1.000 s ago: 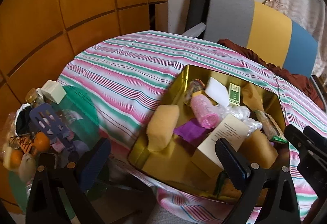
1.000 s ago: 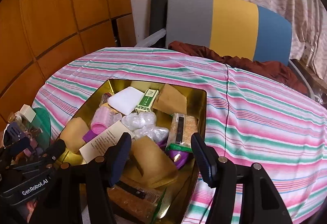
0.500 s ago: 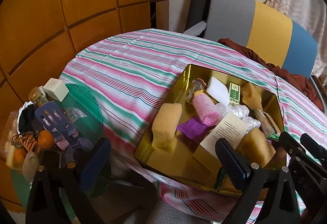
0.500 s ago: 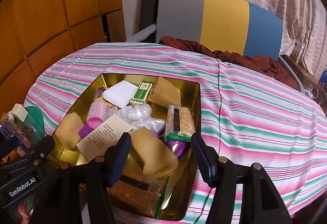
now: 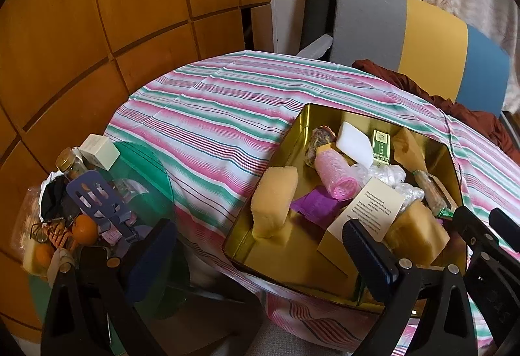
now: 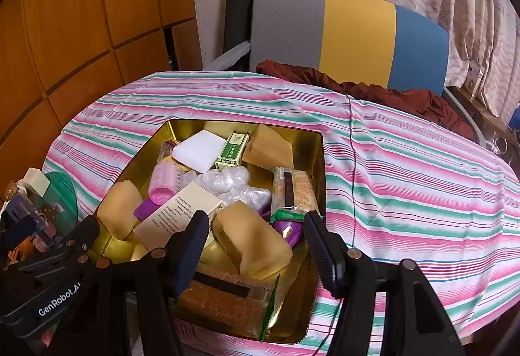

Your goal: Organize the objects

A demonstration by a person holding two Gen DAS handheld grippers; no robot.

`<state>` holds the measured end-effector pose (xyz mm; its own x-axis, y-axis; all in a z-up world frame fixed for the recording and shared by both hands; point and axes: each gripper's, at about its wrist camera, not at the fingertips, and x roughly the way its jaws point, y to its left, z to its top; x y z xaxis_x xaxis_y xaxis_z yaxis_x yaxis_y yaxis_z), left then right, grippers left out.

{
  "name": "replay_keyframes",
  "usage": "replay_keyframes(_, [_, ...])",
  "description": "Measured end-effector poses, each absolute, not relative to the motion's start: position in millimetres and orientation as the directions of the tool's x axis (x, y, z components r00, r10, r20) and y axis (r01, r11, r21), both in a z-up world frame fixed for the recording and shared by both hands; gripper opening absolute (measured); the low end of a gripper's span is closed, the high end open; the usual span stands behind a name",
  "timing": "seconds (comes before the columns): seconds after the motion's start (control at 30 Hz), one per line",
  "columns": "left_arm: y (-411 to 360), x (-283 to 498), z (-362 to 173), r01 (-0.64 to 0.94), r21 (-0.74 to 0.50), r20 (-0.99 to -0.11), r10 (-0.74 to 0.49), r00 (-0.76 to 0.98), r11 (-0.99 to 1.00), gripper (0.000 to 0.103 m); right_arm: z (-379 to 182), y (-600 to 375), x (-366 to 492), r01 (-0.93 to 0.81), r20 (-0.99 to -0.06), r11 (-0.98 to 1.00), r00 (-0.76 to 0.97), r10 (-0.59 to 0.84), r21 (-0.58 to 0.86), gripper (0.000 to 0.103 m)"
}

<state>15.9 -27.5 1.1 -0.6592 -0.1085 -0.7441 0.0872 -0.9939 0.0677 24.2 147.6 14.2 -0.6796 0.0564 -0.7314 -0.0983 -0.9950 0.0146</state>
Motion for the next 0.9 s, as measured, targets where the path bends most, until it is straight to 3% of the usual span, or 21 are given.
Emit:
replay_keyframes(0.77, [-23.2, 12.9, -1.7, 0.059, 0.011, -0.775, -0.046, -0.630, -0.998, 0.103, 9.9, 153.3, 23.2, -0.116, -0.739, -0.993, -0.671, 0.061, 0.023, 0.062])
replay_keyframes(0.9, [-22.4, 14.5, -1.0, 0.080, 0.042, -0.760, -0.084, -0.645, -0.996, 0.100, 9.6, 154.4, 23.0, -0.118, -0.739, -0.993, -0.670, 0.061, 0.025, 0.062])
